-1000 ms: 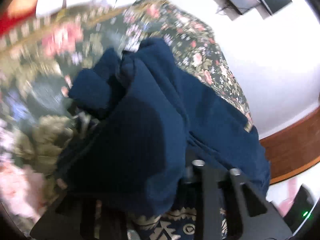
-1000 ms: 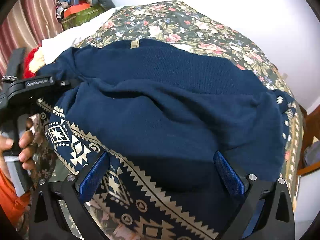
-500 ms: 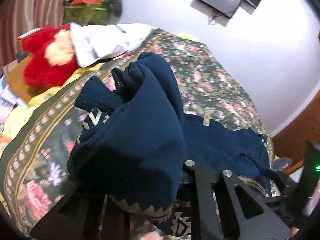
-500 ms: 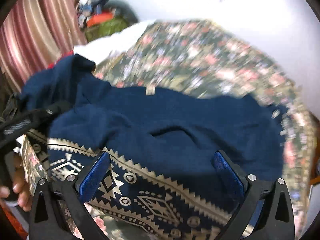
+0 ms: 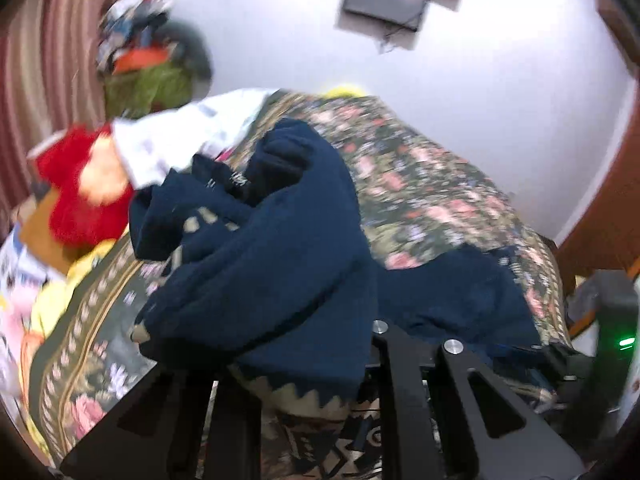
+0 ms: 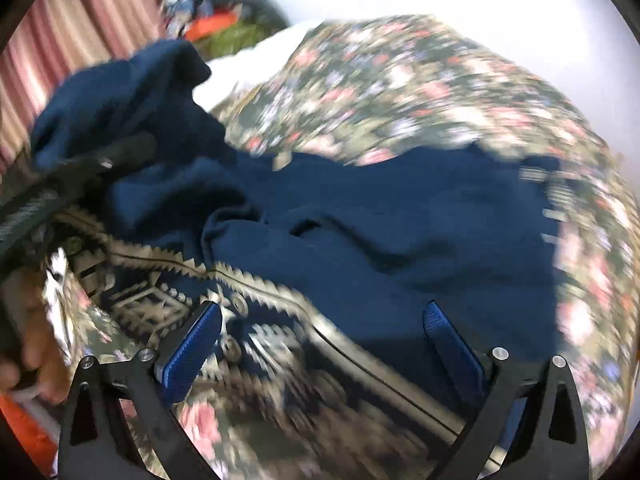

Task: Fold large clothes

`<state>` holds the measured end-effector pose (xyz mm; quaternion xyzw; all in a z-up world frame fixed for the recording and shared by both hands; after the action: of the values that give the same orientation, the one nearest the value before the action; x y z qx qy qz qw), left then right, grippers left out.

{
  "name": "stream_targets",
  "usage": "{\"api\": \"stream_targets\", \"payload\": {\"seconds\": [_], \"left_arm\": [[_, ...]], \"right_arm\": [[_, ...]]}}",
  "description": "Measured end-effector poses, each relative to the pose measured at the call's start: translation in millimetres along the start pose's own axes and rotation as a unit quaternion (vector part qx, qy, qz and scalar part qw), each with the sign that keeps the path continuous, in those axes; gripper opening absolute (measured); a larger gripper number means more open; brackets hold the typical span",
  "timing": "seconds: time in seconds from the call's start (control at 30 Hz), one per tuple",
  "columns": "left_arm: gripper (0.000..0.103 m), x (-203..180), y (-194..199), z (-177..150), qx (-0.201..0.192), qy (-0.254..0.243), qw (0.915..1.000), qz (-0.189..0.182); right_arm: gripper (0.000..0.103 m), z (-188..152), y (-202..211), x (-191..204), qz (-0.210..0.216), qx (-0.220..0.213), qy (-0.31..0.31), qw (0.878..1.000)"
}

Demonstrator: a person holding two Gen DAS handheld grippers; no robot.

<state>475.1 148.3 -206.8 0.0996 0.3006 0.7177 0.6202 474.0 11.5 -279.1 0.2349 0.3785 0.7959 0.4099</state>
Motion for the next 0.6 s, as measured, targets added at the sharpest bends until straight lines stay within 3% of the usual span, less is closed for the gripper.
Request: {"api": "stream_targets", "payload": {"seconds": [0.13,0.3,0.43,0.6], "left_arm": [[0.014,-51,-2,11,-0.008,-0.042,0.999,-0.017],[0.014,-132,-14,8,0.002,-0.078,0.9948,-0.065],[0.014,-192,-33,-23,0.05,-0.111,0.9868,-0.106],[0.014,-213,-57,-77,0.144,-0.128,0.9694,-0.152]], "right_arm": [[0.101,-9,59,-63,-0.05,-0.042,-0.046,0.997],[0.101,-35,113,-128,-0.087,-0.056,-0.098,0.99],[0.101,-61,135,-155,-0.105,-0.057,-0.122,0.985],[0.101,-84,149,-179,-0.11,-0.054,-0.146,0.982]]}}
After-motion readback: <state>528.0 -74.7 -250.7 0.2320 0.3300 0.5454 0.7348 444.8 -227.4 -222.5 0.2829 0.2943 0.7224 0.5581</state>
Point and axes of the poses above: each gripper's, at about its wrist camera, not at the fingertips, and y roughly against the way its jaws point, x to its left, z to its top, the point moved 8 cm from there along -y, roughly the way its jaws point, and after that the axes turned 8 degrees about -z, right-handed, at the moved point
